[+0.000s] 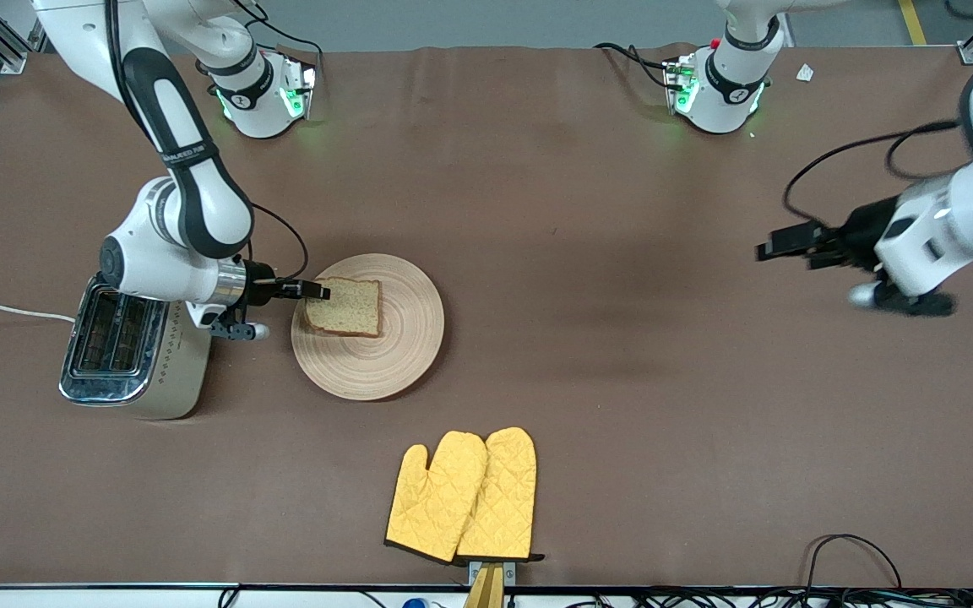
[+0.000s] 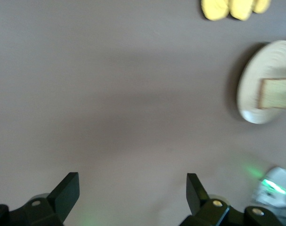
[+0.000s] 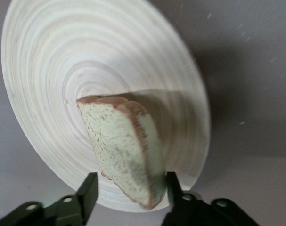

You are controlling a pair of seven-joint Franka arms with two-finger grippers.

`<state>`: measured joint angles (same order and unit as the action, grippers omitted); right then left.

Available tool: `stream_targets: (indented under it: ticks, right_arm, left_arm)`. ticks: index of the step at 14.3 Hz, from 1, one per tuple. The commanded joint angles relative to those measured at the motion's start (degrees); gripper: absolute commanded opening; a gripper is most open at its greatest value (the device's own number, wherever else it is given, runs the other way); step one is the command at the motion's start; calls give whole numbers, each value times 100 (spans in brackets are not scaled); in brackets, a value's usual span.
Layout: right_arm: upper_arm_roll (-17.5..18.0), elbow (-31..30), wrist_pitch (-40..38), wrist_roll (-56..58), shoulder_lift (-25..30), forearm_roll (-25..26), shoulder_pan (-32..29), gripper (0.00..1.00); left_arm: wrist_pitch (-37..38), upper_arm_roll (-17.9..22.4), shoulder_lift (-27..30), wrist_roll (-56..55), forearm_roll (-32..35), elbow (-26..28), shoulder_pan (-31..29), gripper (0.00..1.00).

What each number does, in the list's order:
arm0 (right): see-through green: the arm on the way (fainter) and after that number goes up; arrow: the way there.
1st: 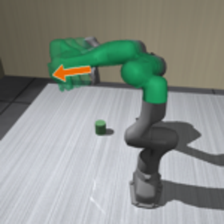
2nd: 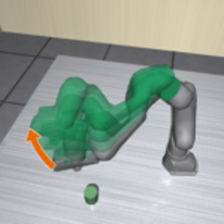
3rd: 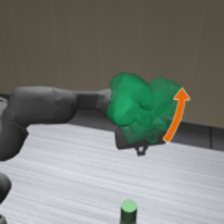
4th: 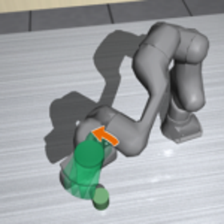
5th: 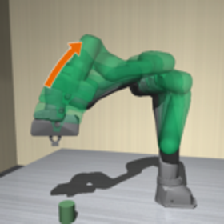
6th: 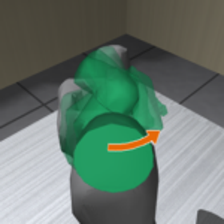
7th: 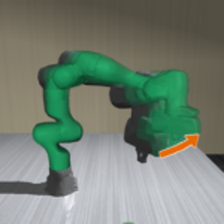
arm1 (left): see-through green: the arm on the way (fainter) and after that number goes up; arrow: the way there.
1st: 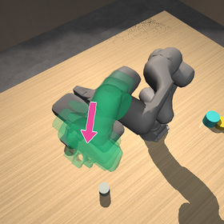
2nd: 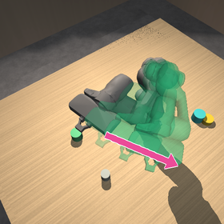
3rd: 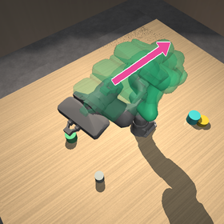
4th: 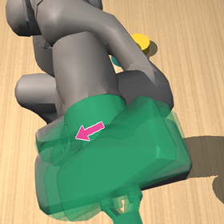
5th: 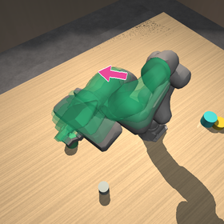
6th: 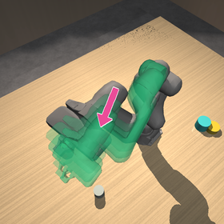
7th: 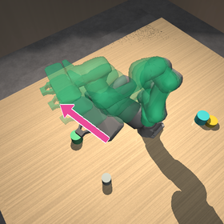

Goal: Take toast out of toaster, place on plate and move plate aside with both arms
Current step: 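Withdraw the right gripper while the left gripper grasps the plate rim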

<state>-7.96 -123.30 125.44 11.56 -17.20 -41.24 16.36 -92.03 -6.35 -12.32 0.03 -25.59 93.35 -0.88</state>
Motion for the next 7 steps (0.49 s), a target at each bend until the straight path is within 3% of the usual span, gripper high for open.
stream_targets:
  ticks: [1,4,5,7]
  right_arm:
    - [23,585,-467,127,77,894,-475,100]
    - [5,1464,-932,-13,155,2117,-835,100]
    - [5,1806,-1082,-40,165,2355,-1011,100]
    - [-12,2737,-2167,-57,173,2638,-1389,100]
  left_arm:
    - [-550,-156,-1005,-21,-865,-159,437,100]
    - [-1508,-462,-2157,330,-2025,-377,921,100]
    - [-1937,-542,-2491,340,-2281,-500,1158,100]
    - [-2659,-560,-3089,392,-2590,-728,1781,100]
